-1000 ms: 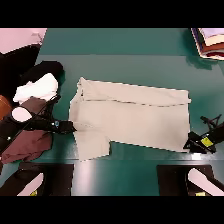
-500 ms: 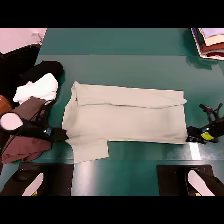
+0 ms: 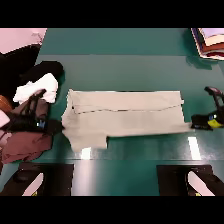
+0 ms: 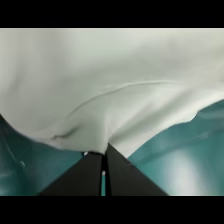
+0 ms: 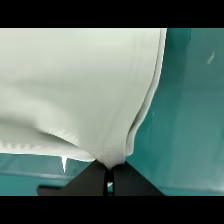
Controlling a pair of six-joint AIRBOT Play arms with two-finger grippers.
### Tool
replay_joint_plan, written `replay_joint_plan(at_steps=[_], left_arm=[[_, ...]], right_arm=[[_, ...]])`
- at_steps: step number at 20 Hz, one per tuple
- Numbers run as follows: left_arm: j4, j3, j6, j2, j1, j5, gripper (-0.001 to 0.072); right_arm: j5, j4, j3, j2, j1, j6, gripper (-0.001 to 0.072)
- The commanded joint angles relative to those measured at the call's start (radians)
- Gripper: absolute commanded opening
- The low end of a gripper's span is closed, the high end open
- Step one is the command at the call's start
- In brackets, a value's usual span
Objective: Fold the shirts.
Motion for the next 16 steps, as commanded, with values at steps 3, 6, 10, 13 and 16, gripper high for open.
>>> replay_joint_plan(at_steps=[3, 6, 10, 13, 16], left_arm=[[0.051, 0.244, 0.100, -0.340, 0.000, 0.229, 0.0025], [0.051, 0.351, 0.122, -0.533, 0.000, 0.319, 0.0025], [0.051, 0.422, 0.094, -0.680, 0.000, 0.393, 0.0068], [0.050, 0.433, 0.060, -0.699, 0.000, 0.397, 0.0528], [0.050, 0.489, 0.061, -0.694, 0.000, 0.301, 0.0527]], right_arm=[[-0.093, 0.008, 0.280, -0.302, 0.033, 0.005, 0.0011], [-0.120, 0.008, 0.412, -0.452, 0.033, 0.004, 0.0012], [-0.140, 0.037, 0.533, -0.602, 0.033, -0.020, 0.0114], [-0.147, 0.222, 0.594, -0.666, 0.003, -0.078, 0.0372], [-0.141, 0.332, 0.596, -0.666, -0.057, -0.120, 0.0394]])
